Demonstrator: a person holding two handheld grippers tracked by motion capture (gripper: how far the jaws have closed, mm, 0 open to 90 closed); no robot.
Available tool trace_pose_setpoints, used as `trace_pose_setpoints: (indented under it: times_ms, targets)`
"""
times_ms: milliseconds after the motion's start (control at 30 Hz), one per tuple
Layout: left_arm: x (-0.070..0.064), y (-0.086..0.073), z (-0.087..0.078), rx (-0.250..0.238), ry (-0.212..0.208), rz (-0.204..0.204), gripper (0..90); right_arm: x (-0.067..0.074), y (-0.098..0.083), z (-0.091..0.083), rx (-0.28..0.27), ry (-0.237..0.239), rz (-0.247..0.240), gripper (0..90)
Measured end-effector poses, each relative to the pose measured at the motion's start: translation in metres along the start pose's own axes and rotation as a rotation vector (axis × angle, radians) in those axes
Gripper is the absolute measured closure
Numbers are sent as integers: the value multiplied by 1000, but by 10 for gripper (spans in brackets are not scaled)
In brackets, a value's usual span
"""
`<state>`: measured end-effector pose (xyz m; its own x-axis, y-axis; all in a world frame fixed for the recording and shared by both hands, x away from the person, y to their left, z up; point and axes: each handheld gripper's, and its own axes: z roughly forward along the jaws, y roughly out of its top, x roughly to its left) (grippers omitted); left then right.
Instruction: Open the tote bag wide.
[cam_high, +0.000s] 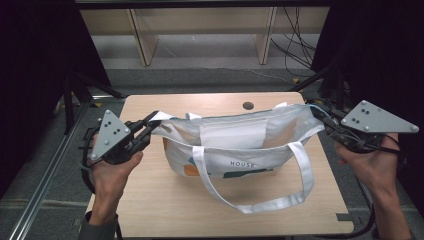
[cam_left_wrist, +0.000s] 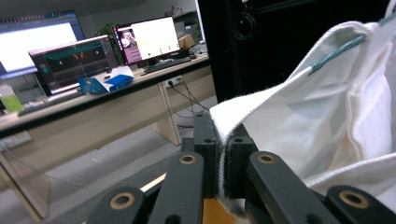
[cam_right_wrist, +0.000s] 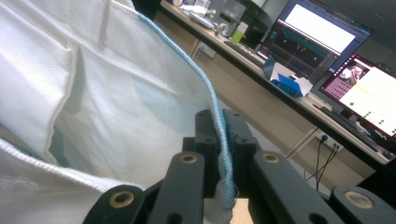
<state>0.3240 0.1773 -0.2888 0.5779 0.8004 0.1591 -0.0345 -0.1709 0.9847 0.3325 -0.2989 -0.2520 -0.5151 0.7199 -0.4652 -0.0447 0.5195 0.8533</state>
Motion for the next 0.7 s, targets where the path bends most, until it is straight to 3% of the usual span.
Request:
trace_pose_setpoints:
  times_ms: [233,333,467,500,600,700]
  targets:
    - [9,-23,13,57,8,-14,857,-2,-9,32,50,14,28,858]
    - [10,-30,17,74,4,-20,856,-2,-14,40,70,12,15,858]
    - [4,-44,19,153,-12,24,856,0,-20,44,86,6,10,858]
    - [3,-47,20,163,-22,24,855,1,-22,43,86,17,-3,858]
    - [1,-57,23,193,-55,-4,851,3,-28,44,93,22,23,858]
    - [0,-62,27,220,-64,-15,843,6,-35,42,103,18,12,857]
